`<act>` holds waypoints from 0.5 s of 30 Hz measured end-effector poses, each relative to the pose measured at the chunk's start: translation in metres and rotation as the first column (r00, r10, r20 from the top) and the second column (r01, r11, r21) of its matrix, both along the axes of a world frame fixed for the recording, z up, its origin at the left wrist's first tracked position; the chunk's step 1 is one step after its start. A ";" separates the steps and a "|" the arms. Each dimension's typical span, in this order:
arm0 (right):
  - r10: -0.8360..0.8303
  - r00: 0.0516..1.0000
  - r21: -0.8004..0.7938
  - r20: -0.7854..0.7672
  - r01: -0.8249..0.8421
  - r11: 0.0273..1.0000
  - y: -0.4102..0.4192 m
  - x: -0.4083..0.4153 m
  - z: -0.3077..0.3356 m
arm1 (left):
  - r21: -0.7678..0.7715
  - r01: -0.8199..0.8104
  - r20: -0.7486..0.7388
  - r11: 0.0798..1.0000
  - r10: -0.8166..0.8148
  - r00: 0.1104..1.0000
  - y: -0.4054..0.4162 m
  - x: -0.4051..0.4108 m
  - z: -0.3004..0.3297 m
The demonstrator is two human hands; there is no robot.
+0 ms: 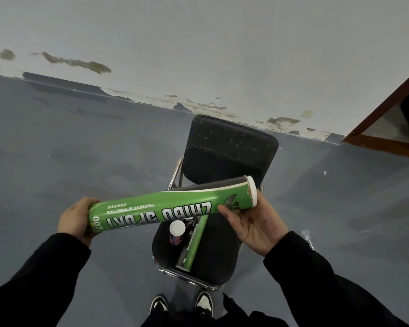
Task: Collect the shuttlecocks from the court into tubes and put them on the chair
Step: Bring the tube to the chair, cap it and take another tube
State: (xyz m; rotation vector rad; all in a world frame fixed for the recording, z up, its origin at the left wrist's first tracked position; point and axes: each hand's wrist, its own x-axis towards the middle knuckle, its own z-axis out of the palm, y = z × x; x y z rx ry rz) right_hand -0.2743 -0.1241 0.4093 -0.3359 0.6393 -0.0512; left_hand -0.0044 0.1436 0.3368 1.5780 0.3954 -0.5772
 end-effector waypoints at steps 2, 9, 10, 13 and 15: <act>-0.029 1.000 -0.059 0.002 0.029 0.998 0.000 0.007 0.008 | -0.009 -0.007 0.006 1.000 0.007 1.000 -0.001 -0.002 0.000; -0.075 0.997 -0.158 0.006 0.075 0.985 0.003 0.010 0.014 | 0.012 -0.018 0.093 1.000 0.016 0.996 -0.002 0.001 0.010; -0.079 0.997 -0.169 0.000 0.078 0.983 0.002 0.009 0.012 | 0.024 -0.008 0.099 1.000 0.006 0.995 -0.004 -0.001 0.011; -0.078 0.997 -0.199 -0.024 0.072 0.977 -0.001 0.007 0.005 | 0.043 -0.009 0.096 0.999 0.005 0.995 -0.005 -0.005 0.013; -0.082 0.996 -0.169 -0.044 0.074 0.983 -0.003 0.007 0.002 | 0.057 -0.017 0.102 0.998 0.011 0.995 -0.003 -0.004 0.014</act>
